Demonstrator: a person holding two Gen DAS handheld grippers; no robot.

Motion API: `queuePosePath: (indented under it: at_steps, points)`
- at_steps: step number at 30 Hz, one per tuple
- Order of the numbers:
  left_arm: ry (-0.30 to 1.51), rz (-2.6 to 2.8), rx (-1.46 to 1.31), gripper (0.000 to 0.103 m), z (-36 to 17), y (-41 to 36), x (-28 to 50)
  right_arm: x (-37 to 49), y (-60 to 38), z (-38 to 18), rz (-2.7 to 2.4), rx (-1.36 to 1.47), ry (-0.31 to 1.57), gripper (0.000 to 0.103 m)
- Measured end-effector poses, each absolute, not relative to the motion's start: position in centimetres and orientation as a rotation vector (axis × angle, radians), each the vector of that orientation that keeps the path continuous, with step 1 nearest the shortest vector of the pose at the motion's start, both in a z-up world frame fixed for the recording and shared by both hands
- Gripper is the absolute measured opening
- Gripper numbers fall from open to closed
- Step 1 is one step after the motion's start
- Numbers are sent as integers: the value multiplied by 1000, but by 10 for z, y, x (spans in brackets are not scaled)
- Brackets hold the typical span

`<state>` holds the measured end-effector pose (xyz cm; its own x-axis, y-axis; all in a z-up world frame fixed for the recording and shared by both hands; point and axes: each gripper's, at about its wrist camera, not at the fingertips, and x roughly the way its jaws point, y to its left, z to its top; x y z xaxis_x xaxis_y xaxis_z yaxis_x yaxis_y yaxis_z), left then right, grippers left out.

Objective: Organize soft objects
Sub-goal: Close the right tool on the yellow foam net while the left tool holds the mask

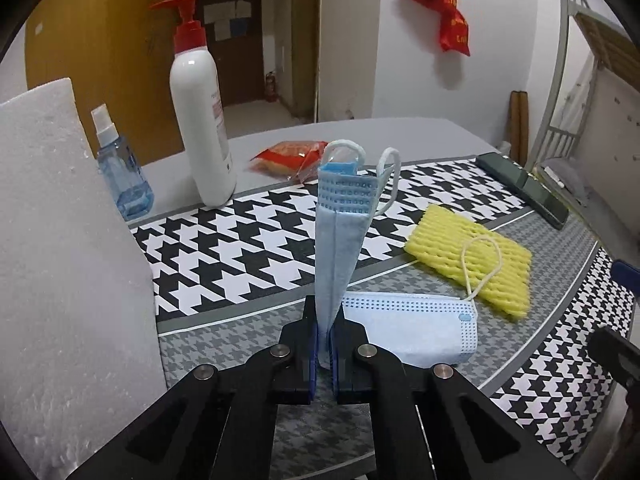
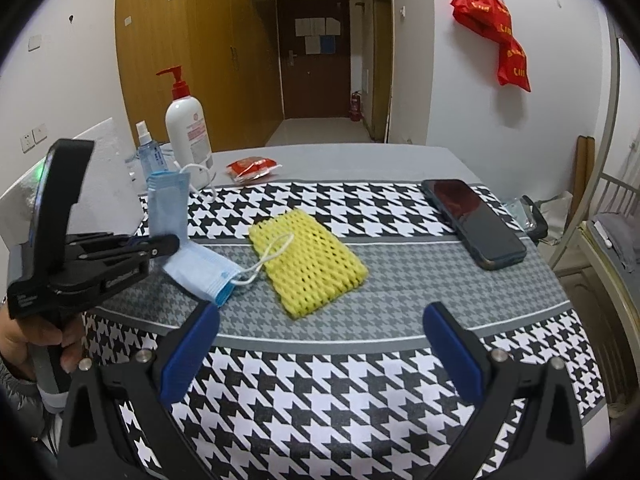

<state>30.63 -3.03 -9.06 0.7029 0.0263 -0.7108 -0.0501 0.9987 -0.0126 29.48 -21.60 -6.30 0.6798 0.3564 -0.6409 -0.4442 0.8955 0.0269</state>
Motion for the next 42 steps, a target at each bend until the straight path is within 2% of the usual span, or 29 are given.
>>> queuePosePath:
  at_steps: [16, 20, 25, 32, 40, 42]
  points:
    - [759, 38, 6, 5, -83, -28, 295, 331, -186, -78, 450, -281, 752, 103]
    - [764, 35, 7, 5, -84, -28, 295, 338, -178, -82, 479, -322, 767, 99]
    - [768, 32, 5, 5, -84, -29, 296, 347, -172, -89, 480, -354, 804, 89]
    - [768, 23, 5, 5, -83, -30, 295, 360, -170, -100, 490, -348, 857, 66]
    - [771, 14, 10, 5, -83, -32, 294, 361, -167, -103, 509, -343, 860, 55]
    - [768, 12, 9, 5, -83, -32, 294, 361, -166, -103, 507, -347, 855, 46]
